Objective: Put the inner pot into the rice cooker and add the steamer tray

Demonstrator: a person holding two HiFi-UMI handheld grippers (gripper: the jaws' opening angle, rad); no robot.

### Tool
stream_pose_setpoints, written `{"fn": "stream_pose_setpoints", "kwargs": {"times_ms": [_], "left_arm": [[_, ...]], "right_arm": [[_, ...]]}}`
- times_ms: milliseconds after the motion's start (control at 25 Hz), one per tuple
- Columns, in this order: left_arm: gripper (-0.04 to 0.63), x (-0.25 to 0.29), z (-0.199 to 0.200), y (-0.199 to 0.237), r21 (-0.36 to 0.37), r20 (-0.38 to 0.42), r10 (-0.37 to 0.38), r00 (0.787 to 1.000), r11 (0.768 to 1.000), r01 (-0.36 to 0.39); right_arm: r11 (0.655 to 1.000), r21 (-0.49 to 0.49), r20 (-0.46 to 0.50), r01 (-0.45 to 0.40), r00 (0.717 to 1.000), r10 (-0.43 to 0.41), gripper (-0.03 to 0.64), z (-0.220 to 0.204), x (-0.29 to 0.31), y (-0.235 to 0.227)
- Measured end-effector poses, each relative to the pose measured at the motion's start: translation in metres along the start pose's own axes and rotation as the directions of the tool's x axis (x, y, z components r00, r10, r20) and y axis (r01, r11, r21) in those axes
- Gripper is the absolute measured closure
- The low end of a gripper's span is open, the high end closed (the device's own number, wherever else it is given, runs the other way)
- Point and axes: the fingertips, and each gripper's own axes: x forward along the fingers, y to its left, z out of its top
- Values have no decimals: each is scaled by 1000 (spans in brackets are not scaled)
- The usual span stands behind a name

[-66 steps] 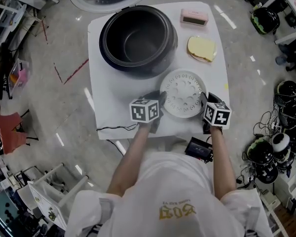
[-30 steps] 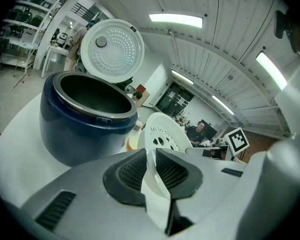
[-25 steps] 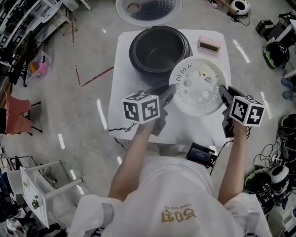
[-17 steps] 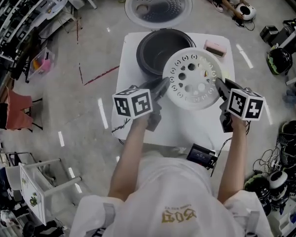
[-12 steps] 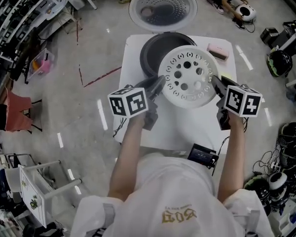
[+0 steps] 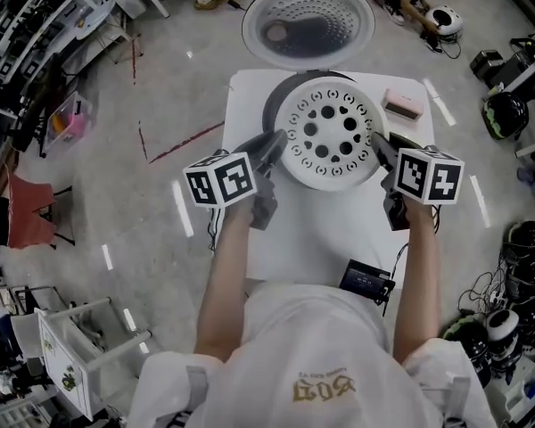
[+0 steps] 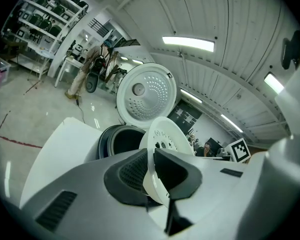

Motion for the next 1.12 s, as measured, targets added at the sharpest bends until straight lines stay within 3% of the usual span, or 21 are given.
{"fn": "stream_pose_setpoints", "kwargs": {"times_ms": [640, 1120], "left_arm": [[525, 20, 21, 28, -62, 13, -29, 1000, 998, 29], [531, 31, 20, 42, -45, -14, -2, 1000, 999, 2]], "right_arm": [[997, 76, 34, -11, 999, 9, 531, 22, 32, -4], [997, 5, 4, 71, 997, -71, 546, 16, 51, -14]]}}
